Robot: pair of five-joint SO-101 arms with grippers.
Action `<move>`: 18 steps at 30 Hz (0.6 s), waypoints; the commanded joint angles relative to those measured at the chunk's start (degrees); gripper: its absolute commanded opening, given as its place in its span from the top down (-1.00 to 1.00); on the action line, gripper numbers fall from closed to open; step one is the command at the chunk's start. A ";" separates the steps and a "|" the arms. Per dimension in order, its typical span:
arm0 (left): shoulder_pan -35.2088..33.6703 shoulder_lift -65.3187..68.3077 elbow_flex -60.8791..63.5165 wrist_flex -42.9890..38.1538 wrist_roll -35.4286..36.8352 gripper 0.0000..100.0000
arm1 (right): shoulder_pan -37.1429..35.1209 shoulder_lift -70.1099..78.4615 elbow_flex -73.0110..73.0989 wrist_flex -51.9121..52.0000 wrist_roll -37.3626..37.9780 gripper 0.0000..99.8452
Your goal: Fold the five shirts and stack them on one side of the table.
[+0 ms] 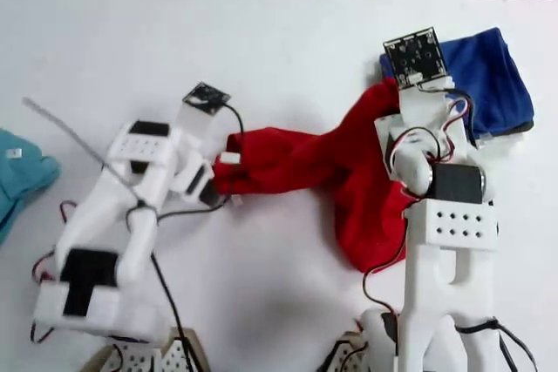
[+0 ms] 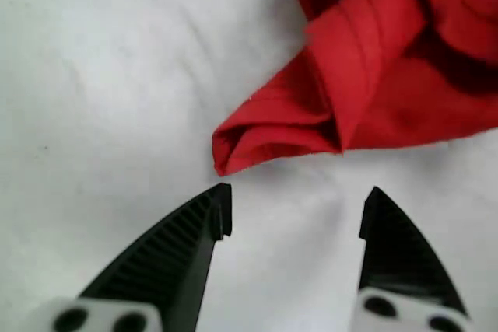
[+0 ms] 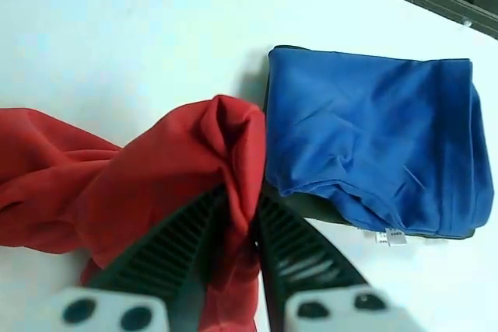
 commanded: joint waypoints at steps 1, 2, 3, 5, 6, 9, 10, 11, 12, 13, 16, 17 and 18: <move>0.00 7.91 -8.57 2.55 1.67 0.44 | 0.31 -2.07 0.79 -0.84 0.53 0.96; 0.09 10.02 -10.95 4.22 1.58 0.44 | 0.31 -1.98 1.49 -0.84 0.53 0.96; 0.09 12.13 -13.23 5.54 1.58 0.44 | 0.31 -1.98 2.37 -0.92 0.53 0.96; 0.09 15.38 -17.54 8.44 1.58 0.44 | 0.40 -1.98 4.31 -1.01 0.53 0.96; 0.09 16.53 -19.38 9.76 1.58 0.44 | 0.40 -2.07 5.27 -1.19 0.53 0.96; 0.00 17.93 -23.87 13.10 1.58 0.44 | 0.40 -2.15 7.12 -1.27 0.62 0.96; 0.00 17.93 -24.92 14.07 1.49 0.44 | 0.40 -2.15 7.38 -1.27 0.62 0.96; 0.00 17.93 -25.89 15.21 1.41 0.44 | 0.40 -2.15 7.56 -1.27 0.62 0.96; 0.00 17.93 -26.95 16.53 1.32 0.44 | 0.40 -1.98 7.65 -1.27 0.62 0.96; 0.00 17.93 -27.91 17.67 1.23 0.44 | 0.40 -1.89 7.65 -1.27 0.62 0.96; -0.18 18.37 -29.58 18.46 1.23 0.44 | 0.22 -1.89 7.65 -1.36 0.62 0.96; -0.26 18.46 -29.76 18.29 1.14 0.44 | 0.13 -1.89 7.65 -1.36 0.53 0.96; -0.26 18.55 -29.85 17.76 1.14 0.44 | 0.13 -1.89 7.65 -1.36 0.53 0.96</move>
